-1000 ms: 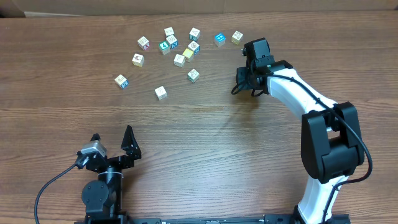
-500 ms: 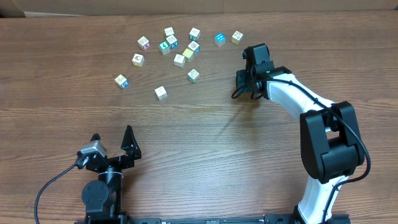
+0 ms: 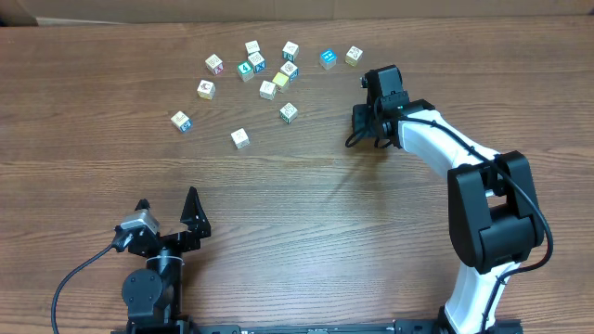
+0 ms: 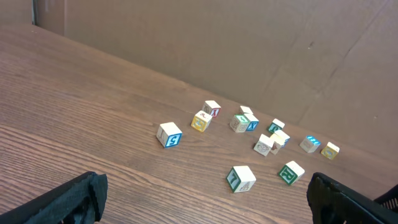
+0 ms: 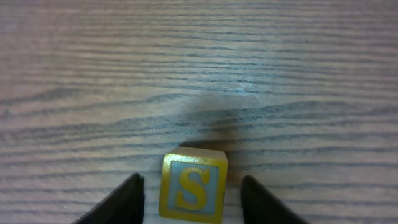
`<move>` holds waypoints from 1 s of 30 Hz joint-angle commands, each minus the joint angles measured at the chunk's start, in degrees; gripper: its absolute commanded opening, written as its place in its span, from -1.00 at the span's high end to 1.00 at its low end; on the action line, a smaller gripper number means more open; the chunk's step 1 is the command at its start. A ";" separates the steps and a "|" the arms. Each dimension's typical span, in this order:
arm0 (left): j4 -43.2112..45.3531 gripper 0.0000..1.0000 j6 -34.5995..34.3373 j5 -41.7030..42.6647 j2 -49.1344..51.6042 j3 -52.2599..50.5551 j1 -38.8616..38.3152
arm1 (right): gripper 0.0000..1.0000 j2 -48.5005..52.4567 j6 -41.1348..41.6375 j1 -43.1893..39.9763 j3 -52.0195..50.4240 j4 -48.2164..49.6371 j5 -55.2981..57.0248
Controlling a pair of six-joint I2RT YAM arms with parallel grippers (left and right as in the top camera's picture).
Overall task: Form a tower
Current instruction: 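Carry the S block right and lower it onto the table, then release the S block and reach right gripper to elephant block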
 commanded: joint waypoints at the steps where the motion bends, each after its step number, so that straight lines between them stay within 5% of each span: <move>1: 0.11 -0.99 -0.37 0.26 -0.48 -0.20 -0.17 | -0.24 -0.52 -0.33 -0.02 -0.28 0.39 -0.04; 3: 0.11 -0.99 -0.37 0.28 -0.48 -0.20 -0.17 | -0.40 -0.52 -0.33 -0.02 -0.28 0.55 -0.04; 9: 0.11 -0.99 -0.35 0.26 -0.48 -0.20 -0.20 | -0.43 -1.38 -0.37 -0.11 2.23 0.37 0.63; 21: 0.11 -0.99 -0.37 0.28 -0.48 -0.20 -0.17 | -0.68 -3.72 -0.42 0.68 29.75 -19.89 -1.42; 30: 0.11 -0.99 -0.37 0.26 -0.48 -0.20 -0.17 | -1.00 -0.13 -2.27 5.05 29.97 -20.20 -5.40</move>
